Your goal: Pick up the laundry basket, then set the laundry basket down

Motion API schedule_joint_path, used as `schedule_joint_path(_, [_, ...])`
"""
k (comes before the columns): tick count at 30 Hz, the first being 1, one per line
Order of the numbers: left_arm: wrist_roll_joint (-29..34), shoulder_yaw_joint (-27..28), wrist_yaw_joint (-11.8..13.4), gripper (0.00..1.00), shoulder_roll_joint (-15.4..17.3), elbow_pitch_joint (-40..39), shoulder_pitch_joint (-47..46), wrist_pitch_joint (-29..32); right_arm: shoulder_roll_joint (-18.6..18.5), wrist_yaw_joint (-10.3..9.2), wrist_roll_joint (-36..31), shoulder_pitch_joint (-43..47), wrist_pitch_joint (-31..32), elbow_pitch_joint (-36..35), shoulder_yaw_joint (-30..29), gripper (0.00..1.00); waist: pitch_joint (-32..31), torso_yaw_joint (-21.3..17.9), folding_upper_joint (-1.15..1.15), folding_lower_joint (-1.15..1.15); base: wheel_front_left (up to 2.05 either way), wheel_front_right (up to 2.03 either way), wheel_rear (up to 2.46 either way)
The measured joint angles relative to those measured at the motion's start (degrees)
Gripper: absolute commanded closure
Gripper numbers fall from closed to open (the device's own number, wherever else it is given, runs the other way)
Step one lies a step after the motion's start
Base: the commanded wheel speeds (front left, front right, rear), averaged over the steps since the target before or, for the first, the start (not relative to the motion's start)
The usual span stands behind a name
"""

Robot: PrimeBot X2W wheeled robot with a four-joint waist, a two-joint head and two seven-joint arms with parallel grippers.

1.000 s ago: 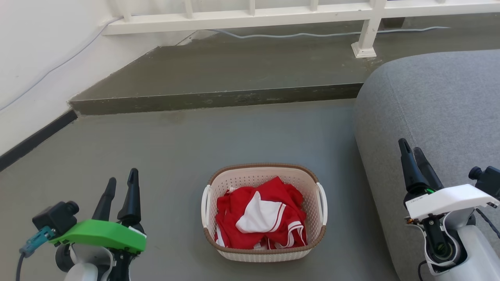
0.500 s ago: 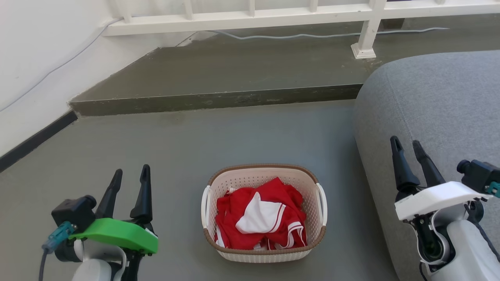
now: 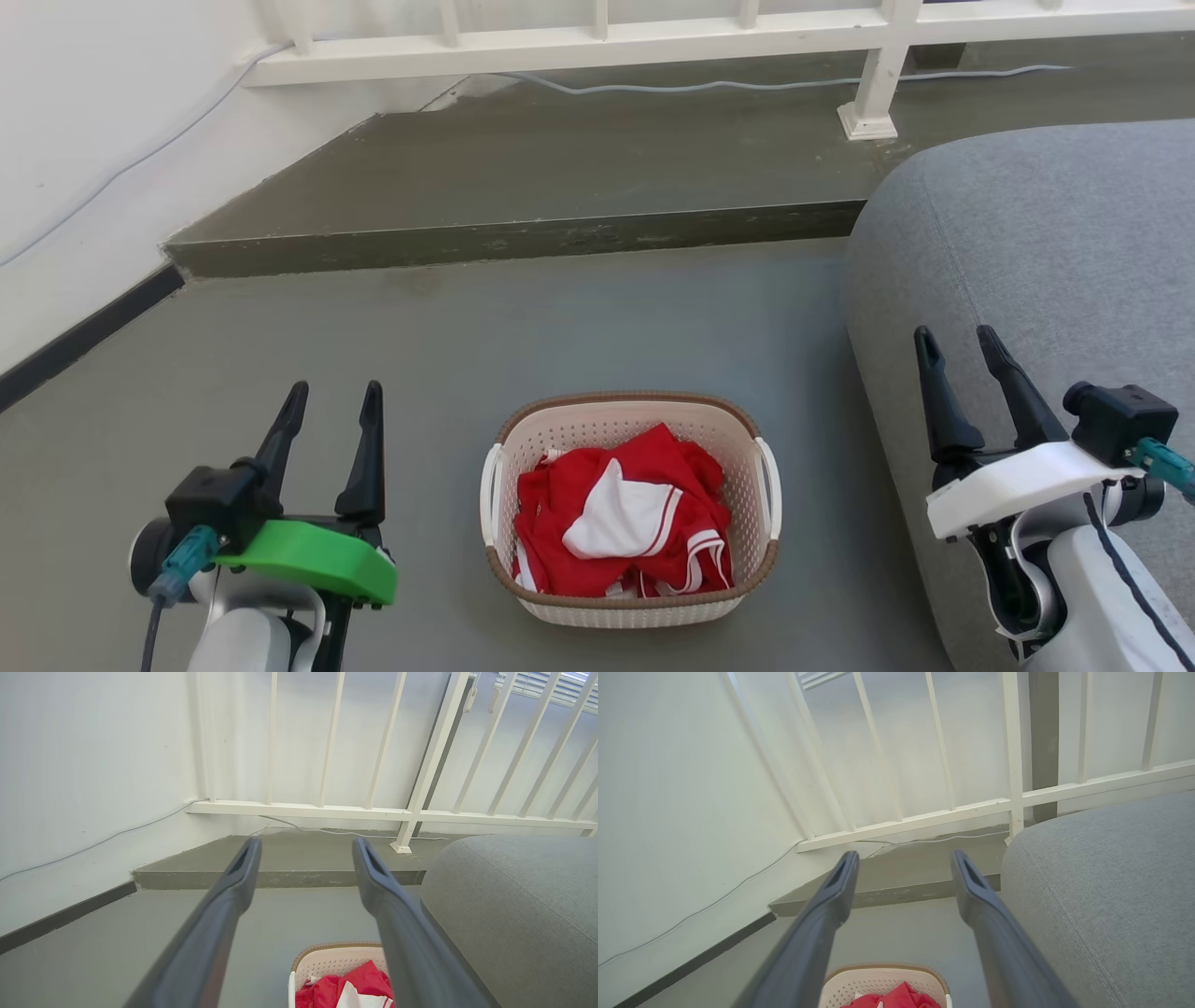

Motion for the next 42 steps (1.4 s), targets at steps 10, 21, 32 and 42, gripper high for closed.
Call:
schedule_joint_path(10, [5.4, -0.3, 0.0, 0.0, -0.1, -0.4, -0.5, -1.5, 0.2, 0.01, -5.7, -0.2, -1.4, 0.0, 0.4, 0.0, 0.2, 0.1, 0.0, 0.0, 0.0, 0.0, 0.0])
schedule_joint_path(21, [5.4, -0.2, 0.0, 0.0, -0.2, -0.4, -0.5, -1.5, 0.8, 0.18, -6.8, -0.2, -1.4, 0.3, -0.4, 0.0, 0.3, 0.0, 0.0, 0.0, 0.0, 0.0, 0.0])
schedule_joint_path(32, [5.4, 0.1, -0.1, 0.0, -0.3, -0.4, -0.5, -1.7, 1.9, 0.69, -7.4, -0.2, -1.4, 0.5, -1.1, 0.0, 1.0, -0.2, 0.0, 0.0, 0.0, 0.0, 0.0])
schedule_joint_path(42, [5.4, 0.2, -0.3, 0.0, -0.4, -1.4, -0.9, -1.7, 2.0, 1.14, -7.7, -1.5, -1.4, 0.3, -2.2, 0.0, 5.1, -0.8, 0.0, 0.0, 0.0, 0.0, 0.0])
